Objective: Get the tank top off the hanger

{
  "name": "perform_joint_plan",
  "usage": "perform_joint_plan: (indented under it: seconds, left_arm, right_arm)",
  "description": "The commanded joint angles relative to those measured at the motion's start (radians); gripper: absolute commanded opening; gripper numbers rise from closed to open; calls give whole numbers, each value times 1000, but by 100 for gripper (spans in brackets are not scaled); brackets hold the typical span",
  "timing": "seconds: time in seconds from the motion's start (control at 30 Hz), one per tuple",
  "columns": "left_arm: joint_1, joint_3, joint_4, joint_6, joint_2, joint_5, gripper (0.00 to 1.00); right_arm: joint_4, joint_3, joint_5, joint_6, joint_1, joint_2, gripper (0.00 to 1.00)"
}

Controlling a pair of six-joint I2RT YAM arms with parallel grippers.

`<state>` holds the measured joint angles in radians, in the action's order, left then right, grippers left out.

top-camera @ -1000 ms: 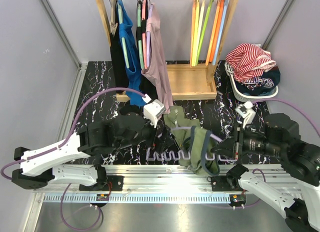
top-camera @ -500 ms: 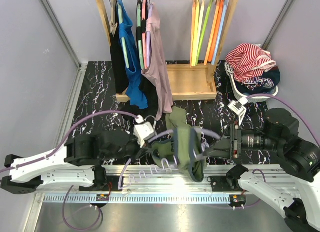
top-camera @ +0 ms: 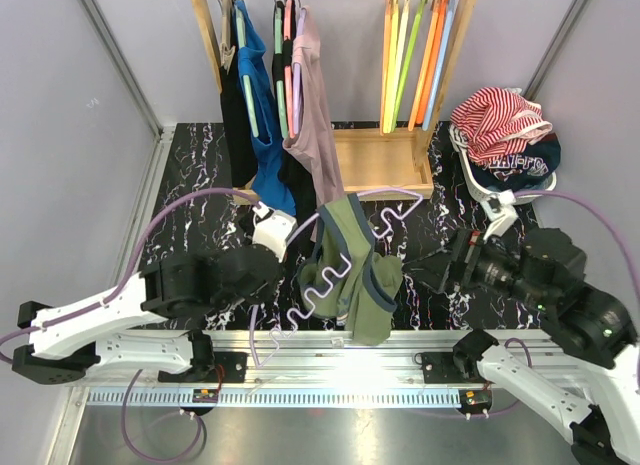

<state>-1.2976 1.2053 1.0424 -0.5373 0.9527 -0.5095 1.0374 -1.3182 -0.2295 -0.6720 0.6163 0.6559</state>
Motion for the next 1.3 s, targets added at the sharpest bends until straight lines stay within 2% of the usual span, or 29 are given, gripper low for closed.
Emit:
perform_joint_plan:
  seconds: [0.0, 0.13, 0.3, 0.4, 0.53, 0.6, 0.67, 0.73, 0.8, 0.9, 1.0, 1.1, 1.13, 1.2, 1.23, 1.27]
  left_arm:
    - [1, 146, -44, -81, 7, -135, 0]
    - [1, 313, -10, -52, 99, -158, 0]
    - [3, 384, -12, -47, 170, -120, 0]
    - [1, 395, 4, -61, 185, -115, 0]
    - [4, 402, 13, -72, 193, -136, 0]
    - [3, 392, 4, -82, 187, -127, 0]
    - [6, 372, -7, -93, 181, -115, 0]
    - [17, 338, -1, -102, 182, -109, 0]
    - [40, 295, 28, -127, 181, -110, 0]
    - [92, 193, 50, -156, 152, -72, 0]
    - [106, 88, 68, -174, 127, -5, 0]
    - [104, 15, 99, -177, 118, 101, 0]
    - [104, 1, 105, -179, 113, 135, 0]
    - [95, -41, 105, -187, 78, 224, 0]
    - [92, -52, 107, -202, 66, 247, 0]
    - [89, -59, 117, -214, 46, 265, 0]
  right_arm:
    - [-245, 182, -75, 21, 3, -27, 100]
    - [-505, 371, -183, 8, 3, -76, 100]
    - [-686, 496, -160, 35, 3, -90, 100]
    - [-810, 520, -205, 14, 5, -49, 100]
    - [-801, 502, -251, 11, 5, 13, 83]
    - [-790, 502, -254, 22, 5, 4, 79]
    - [-795, 505, -251, 23, 5, -13, 49]
    - [-783, 499, -257, 9, 5, -22, 0]
    - [-751, 467, -277, 3, 5, -30, 0]
    - [-614, 378, -287, 21, 5, -56, 0]
    - [-484, 268, -211, 58, 5, -91, 0]
    - [-381, 157, -59, 68, 5, -105, 0]
    - [-352, 131, 81, 58, 5, -93, 0]
    - [-292, 64, 221, 42, 5, -67, 0]
    - [-240, 33, 355, 37, 7, -41, 0]
    - [-211, 21, 424, 28, 7, -26, 0]
